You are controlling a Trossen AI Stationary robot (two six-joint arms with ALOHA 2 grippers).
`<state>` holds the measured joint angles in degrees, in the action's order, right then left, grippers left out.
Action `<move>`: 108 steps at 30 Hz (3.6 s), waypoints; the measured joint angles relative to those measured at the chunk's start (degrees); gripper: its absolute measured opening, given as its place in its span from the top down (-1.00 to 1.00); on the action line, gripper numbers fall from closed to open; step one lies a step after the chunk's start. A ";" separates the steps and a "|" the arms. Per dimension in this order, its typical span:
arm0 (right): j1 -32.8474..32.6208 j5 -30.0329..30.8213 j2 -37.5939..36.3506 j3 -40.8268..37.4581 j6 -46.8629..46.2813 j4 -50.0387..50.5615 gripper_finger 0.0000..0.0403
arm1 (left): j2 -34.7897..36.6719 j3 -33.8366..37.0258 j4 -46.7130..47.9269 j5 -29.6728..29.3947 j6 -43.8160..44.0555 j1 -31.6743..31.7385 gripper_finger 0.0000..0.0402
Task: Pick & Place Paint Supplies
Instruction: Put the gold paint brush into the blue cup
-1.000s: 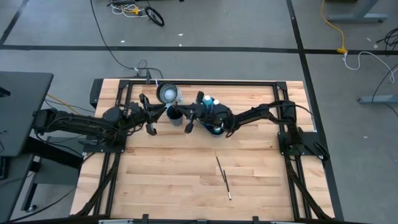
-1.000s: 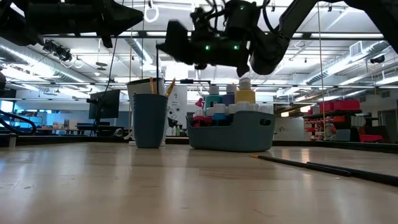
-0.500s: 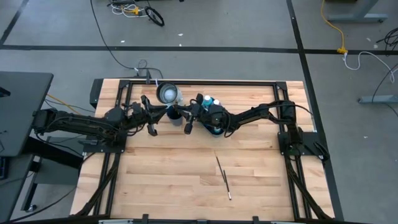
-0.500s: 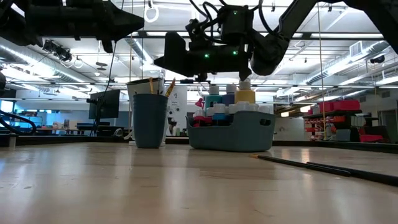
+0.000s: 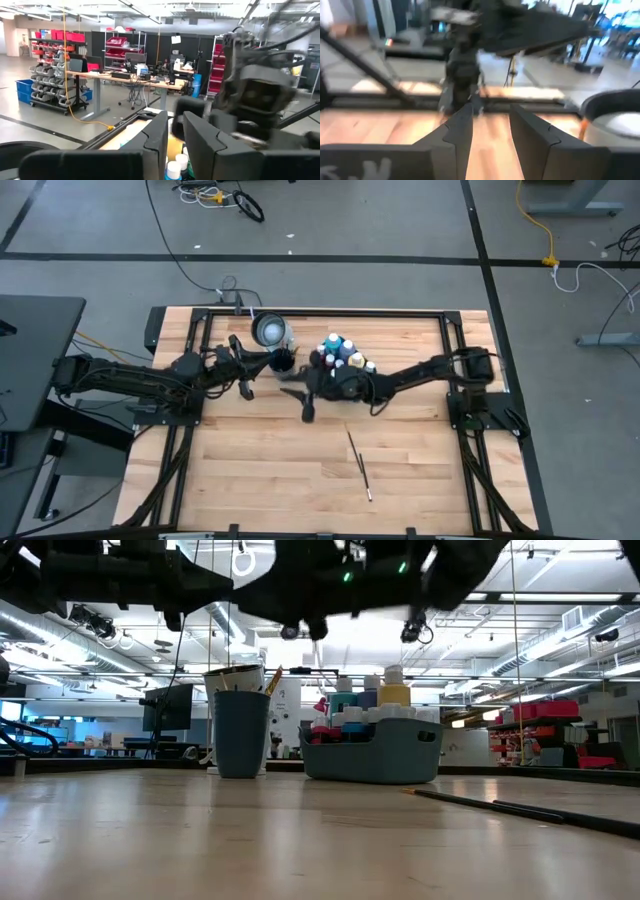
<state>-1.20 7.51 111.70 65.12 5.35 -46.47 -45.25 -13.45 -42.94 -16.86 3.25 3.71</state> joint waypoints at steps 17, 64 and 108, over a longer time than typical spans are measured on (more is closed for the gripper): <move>-10.53 -5.02 -12.53 0.02 -26.90 56.29 0.36 | 0.00 0.00 0.28 0.00 -0.44 0.01 0.67; -5.18 -7.84 -2.53 0.20 -35.79 75.13 0.43 | 0.00 0.00 1.05 -0.02 0.39 0.01 0.67; -0.16 4.43 -9.77 0.02 3.55 14.24 1.00 | 3.01 -0.04 -9.08 3.94 -6.91 -0.18 0.67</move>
<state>-1.36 11.93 101.93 65.14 8.90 -32.23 -42.24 -13.50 -52.02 -12.92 -3.66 3.53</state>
